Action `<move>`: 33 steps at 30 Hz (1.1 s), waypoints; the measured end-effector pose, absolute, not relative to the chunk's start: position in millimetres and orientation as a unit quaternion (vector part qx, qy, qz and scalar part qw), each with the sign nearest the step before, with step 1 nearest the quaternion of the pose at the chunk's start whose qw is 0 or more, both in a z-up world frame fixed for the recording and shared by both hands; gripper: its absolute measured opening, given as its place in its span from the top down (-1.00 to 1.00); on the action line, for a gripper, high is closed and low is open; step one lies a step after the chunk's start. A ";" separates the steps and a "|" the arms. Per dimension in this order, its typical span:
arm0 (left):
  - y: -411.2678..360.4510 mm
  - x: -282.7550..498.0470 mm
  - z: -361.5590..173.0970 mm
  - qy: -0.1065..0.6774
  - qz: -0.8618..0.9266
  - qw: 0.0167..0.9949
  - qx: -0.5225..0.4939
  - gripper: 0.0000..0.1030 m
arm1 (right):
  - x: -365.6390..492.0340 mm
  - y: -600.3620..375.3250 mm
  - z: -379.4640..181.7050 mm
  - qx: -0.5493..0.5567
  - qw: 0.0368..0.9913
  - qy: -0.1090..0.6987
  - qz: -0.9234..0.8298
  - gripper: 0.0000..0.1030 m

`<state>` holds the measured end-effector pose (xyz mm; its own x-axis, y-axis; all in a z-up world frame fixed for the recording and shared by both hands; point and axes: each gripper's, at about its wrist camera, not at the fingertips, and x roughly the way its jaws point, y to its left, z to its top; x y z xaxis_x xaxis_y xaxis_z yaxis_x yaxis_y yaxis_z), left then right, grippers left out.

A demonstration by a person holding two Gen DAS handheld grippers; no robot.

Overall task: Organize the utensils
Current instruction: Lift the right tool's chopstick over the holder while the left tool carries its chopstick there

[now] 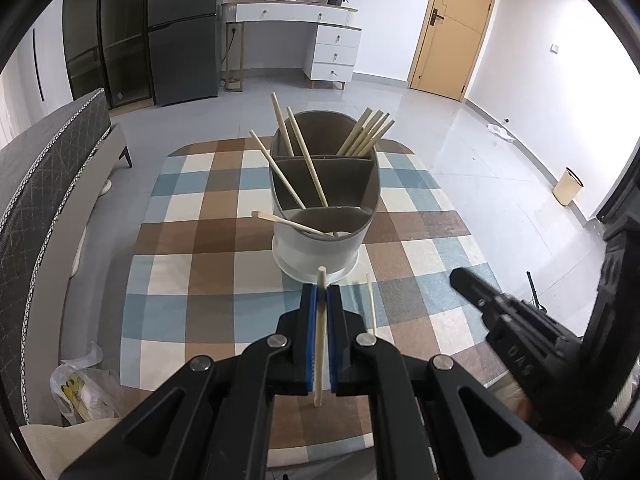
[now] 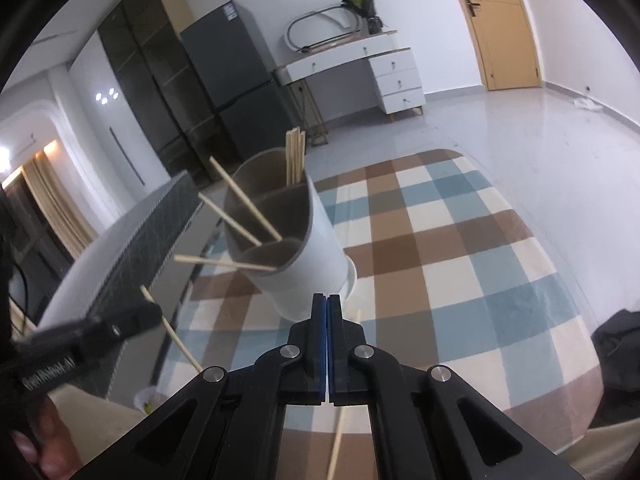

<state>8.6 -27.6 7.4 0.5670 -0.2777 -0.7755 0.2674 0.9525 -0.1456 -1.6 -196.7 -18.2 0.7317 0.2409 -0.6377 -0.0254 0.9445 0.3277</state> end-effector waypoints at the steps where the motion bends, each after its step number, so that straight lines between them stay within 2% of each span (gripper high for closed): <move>1: -26.8 8.6 8.0 0.440 -0.153 0.885 -0.006 0.99 | 0.0 -196.5 -20.4 0.149 0.916 0.366 0.071 1.00; 4: -23.3 7.3 11.4 0.437 -0.156 0.886 -0.010 0.99 | 8.4 -202.3 -29.1 0.158 0.905 0.390 0.062 0.99; 5: -21.6 7.3 12.5 0.436 -0.156 0.886 -0.012 0.99 | 12.1 -204.0 -33.2 0.160 0.900 0.402 0.057 0.92; 9: -15.9 9.1 15.2 0.438 -0.165 0.884 -0.020 0.99 | 37.4 -206.8 -58.7 0.161 0.874 0.455 0.049 0.86; 11: -12.6 9.9 15.8 0.438 -0.169 0.883 -0.024 0.99 | 52.3 -203.6 -75.6 0.160 0.858 0.486 0.051 0.53; 14: -6.4 13.5 14.1 0.442 -0.176 0.879 -0.029 0.99 | 73.7 -190.0 -102.4 0.133 0.838 0.528 0.051 0.52; 19: 6.2 20.4 9.6 0.449 -0.182 0.874 -0.047 0.99 | 93.4 -166.2 -125.7 0.072 0.834 0.545 0.049 0.51; 22: 16.5 25.3 6.2 0.454 -0.183 0.869 -0.068 0.99 | 99.7 -153.5 -127.2 0.032 0.847 0.529 0.038 0.33; 24: 21.8 28.7 5.1 0.458 -0.181 0.867 -0.080 0.99 | 99.9 -146.3 -128.4 0.008 0.855 0.518 0.032 0.35; 25: 23.4 29.9 4.8 0.458 -0.180 0.867 -0.083 0.99 | 98.8 -143.5 -129.9 -0.004 0.858 0.513 0.025 0.49; 26: 24.8 31.0 4.7 0.458 -0.180 0.866 -0.085 0.99 | 97.2 -141.4 -130.5 -0.014 0.861 0.507 0.020 0.74; 27: 26.0 31.3 4.7 0.458 -0.180 0.866 -0.087 0.99 | 95.9 -140.9 -131.2 -0.020 0.864 0.502 0.019 0.86; 33: 22.6 30.8 5.4 0.458 -0.174 0.868 -0.077 0.99 | 83.8 -156.1 -120.6 0.022 0.874 0.483 0.038 0.89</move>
